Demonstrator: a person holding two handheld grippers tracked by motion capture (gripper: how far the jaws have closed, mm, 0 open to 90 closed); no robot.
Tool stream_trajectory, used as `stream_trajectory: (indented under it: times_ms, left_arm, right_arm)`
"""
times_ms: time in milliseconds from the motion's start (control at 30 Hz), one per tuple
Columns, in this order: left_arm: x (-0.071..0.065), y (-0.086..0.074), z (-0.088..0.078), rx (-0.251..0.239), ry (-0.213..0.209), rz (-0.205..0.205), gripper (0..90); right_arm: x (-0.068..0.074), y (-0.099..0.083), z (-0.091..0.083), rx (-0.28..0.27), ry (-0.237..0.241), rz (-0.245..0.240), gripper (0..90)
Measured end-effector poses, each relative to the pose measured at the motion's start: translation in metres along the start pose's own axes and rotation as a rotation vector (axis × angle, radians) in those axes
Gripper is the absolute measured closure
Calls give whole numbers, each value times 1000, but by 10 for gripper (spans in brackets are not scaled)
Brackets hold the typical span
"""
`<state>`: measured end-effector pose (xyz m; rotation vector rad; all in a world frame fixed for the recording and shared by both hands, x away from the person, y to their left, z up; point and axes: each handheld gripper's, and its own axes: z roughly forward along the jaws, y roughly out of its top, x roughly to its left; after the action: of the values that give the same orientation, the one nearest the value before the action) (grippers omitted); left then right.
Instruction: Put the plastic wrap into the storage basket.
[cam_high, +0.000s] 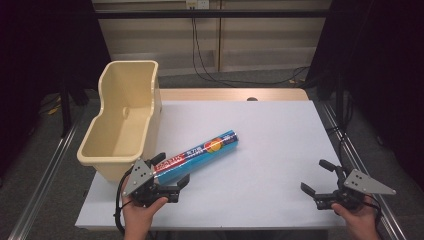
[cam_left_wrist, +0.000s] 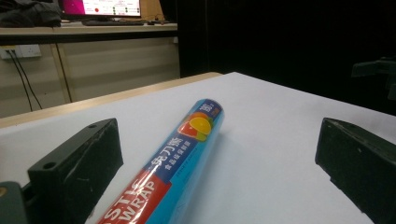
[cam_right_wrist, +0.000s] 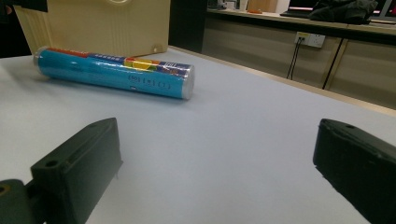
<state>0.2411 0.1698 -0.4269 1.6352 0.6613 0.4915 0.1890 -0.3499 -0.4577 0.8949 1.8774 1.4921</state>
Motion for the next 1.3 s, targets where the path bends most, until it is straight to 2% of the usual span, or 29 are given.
stream_trajectory:
  times_ms: [267,400,633,667,767,800,833,867,900,933,967,1067,1100,1133,1233,1267,1300]
  left_arm:
    - [0,2,4,21,5,6,4]
    - [-1,9,14,53,-22,5,4]
    - [-3,18,29,105,-43,6,4]
    - [-3,21,34,132,-54,3,4]
    - [-2,25,41,158,-64,1,4]
    - [0,28,48,188,-64,5,4]
    - [0,28,48,188,-64,5,5]
    - [3,31,56,224,-78,6,5]
    - [3,31,56,224,-78,6,4]
    - [6,34,64,270,-99,-7,4]
    - [7,36,68,287,-112,-12,5]
    - [10,41,75,331,-110,-5,11]
    - [10,41,75,331,-110,-5,12]
    - [12,44,80,364,-100,14,20]
    - [15,48,84,391,-104,1,34]
    - [17,52,90,434,-124,-1,39]
    - [17,52,90,434,-124,-1,39]
  right_arm:
    - [1,0,1,3,5,-7,2]
    - [2,0,2,4,8,-10,2]
    - [3,1,2,8,13,-21,4]
    - [2,1,2,9,12,-25,4]
    - [2,1,2,11,13,-23,4]
    - [2,1,2,11,14,-22,4]
    - [2,1,2,11,14,-22,4]
    - [2,1,2,13,14,-24,4]
    - [2,1,2,12,14,-24,4]
    - [2,2,2,11,16,-25,4]
    - [2,2,2,11,18,-24,4]
    - [2,1,2,16,31,-25,7]
    - [2,1,2,20,34,-27,8]
    - [3,1,3,23,34,-27,8]
    - [4,1,3,27,39,-29,8]
    - [4,2,4,27,45,-36,9]
    - [4,2,4,27,44,-39,9]
